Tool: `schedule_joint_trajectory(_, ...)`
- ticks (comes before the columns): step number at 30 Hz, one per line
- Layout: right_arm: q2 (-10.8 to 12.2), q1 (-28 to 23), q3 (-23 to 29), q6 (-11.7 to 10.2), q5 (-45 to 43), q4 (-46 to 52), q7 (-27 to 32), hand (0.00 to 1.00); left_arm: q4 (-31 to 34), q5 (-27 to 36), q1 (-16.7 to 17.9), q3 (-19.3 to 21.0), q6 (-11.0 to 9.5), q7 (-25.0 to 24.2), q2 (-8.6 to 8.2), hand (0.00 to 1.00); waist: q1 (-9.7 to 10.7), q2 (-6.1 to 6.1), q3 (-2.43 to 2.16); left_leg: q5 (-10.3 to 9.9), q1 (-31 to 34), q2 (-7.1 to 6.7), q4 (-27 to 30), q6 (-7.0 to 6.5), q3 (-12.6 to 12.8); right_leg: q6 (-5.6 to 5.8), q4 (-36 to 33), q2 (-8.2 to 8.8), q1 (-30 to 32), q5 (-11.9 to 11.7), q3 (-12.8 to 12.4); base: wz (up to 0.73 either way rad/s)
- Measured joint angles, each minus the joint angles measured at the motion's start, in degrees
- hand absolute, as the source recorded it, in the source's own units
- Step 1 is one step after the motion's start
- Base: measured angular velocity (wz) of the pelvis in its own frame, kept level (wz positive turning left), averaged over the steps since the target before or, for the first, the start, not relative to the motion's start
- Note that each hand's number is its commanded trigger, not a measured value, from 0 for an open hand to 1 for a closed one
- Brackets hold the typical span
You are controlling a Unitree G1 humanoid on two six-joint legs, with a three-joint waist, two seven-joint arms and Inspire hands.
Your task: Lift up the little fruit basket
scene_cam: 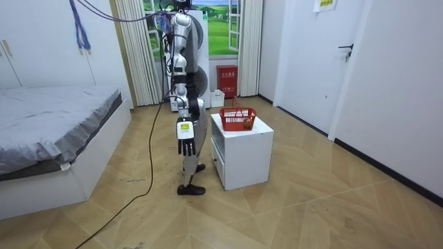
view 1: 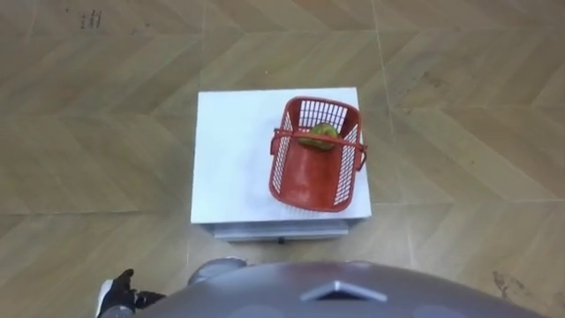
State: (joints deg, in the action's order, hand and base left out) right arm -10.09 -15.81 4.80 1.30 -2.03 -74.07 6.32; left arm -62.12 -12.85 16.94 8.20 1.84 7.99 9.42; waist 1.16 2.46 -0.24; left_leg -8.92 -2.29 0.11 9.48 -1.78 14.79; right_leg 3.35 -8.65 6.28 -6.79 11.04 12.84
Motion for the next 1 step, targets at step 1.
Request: schedule_joint_trajectory(1,0.04,0.44,-0.23,0.93,-0.04,-0.78,-1.28,0.00,0.01,-0.84,-0.07,-0.01,0.59,-0.49,-0.18,0.00,0.04,-0.02,0.01,-0.35,-0.29,0.00,0.31,0.04,-0.34,-0.01,0.01,-0.04,-0.48,0.25,-0.02,-0.03)
